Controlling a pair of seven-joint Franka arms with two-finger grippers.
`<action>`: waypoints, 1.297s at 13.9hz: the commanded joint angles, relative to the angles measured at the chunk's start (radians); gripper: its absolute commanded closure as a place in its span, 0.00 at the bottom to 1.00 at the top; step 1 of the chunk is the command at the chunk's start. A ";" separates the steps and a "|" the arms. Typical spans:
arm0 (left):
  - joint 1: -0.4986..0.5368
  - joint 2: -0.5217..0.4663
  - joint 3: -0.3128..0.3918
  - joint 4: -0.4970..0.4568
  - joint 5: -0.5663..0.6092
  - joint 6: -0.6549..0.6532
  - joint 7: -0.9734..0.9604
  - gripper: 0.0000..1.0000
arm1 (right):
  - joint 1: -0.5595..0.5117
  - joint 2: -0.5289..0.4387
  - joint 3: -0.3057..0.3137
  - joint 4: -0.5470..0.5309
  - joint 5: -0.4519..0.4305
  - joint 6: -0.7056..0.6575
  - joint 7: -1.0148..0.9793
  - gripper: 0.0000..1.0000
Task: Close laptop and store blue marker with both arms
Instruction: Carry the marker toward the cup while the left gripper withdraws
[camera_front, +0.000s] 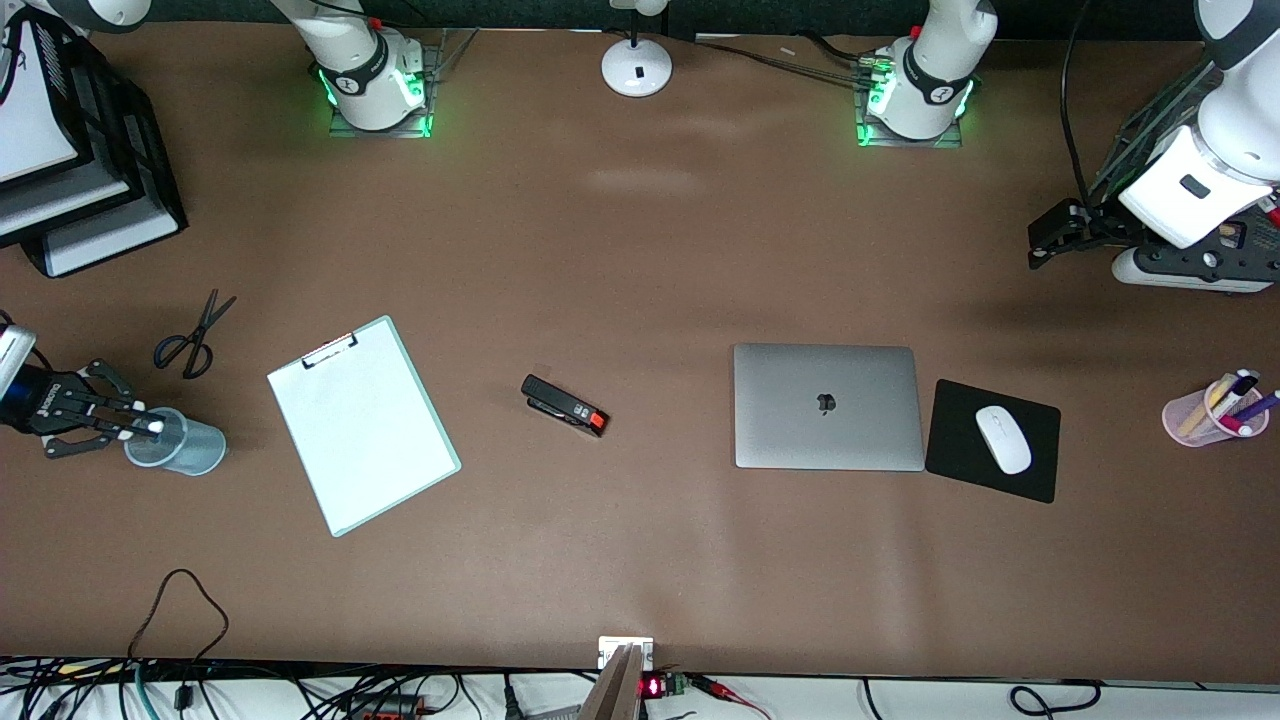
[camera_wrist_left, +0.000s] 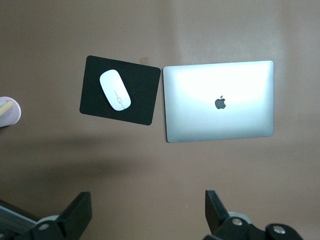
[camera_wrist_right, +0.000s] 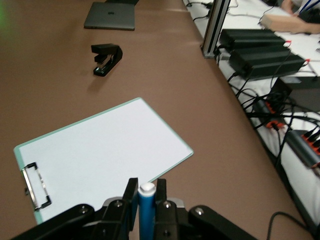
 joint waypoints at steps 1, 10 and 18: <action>-0.005 0.007 0.000 0.016 0.021 -0.003 0.017 0.00 | -0.036 0.067 0.014 0.069 0.066 -0.034 -0.029 1.00; -0.005 0.027 -0.075 0.016 0.079 0.005 0.005 0.00 | -0.070 0.107 0.014 0.071 0.071 -0.055 -0.038 1.00; 0.012 0.003 -0.080 0.060 0.068 -0.019 0.016 0.00 | -0.090 0.159 0.011 0.086 0.071 -0.040 -0.055 1.00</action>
